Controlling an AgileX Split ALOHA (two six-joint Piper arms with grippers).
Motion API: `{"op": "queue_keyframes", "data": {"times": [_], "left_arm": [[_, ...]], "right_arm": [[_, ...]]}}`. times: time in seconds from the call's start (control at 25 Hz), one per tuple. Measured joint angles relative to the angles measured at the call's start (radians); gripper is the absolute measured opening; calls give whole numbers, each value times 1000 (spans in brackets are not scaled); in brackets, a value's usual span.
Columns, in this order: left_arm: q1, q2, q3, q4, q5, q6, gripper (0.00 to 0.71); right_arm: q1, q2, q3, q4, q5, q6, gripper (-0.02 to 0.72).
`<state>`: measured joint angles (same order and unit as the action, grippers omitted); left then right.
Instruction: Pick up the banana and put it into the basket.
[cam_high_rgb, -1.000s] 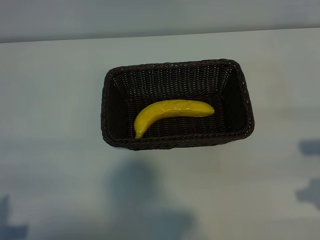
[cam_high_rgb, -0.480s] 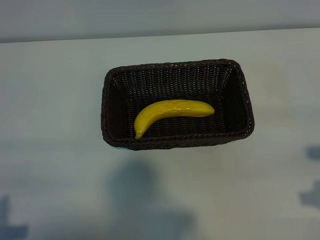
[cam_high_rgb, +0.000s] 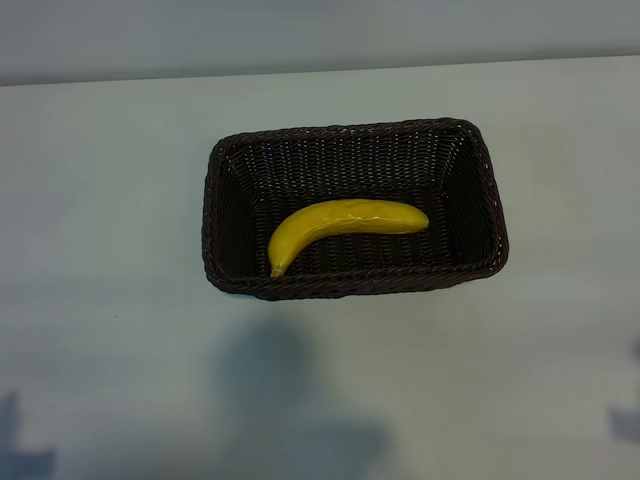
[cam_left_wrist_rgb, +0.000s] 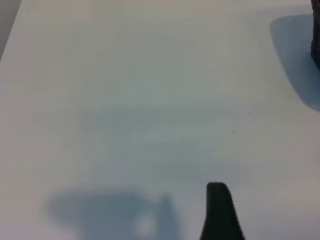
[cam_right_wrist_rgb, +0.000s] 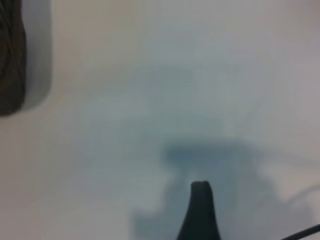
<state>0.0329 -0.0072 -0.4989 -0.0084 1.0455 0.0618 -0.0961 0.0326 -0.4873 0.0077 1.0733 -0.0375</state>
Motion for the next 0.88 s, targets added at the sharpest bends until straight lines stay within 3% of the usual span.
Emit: {"op": "queue_keyframes", "data": {"times": [0.88], "left_arm": [[0, 0, 0, 0, 0, 0, 496]], "right_arm": [[0, -40, 1, 0, 1, 0, 587]]}}
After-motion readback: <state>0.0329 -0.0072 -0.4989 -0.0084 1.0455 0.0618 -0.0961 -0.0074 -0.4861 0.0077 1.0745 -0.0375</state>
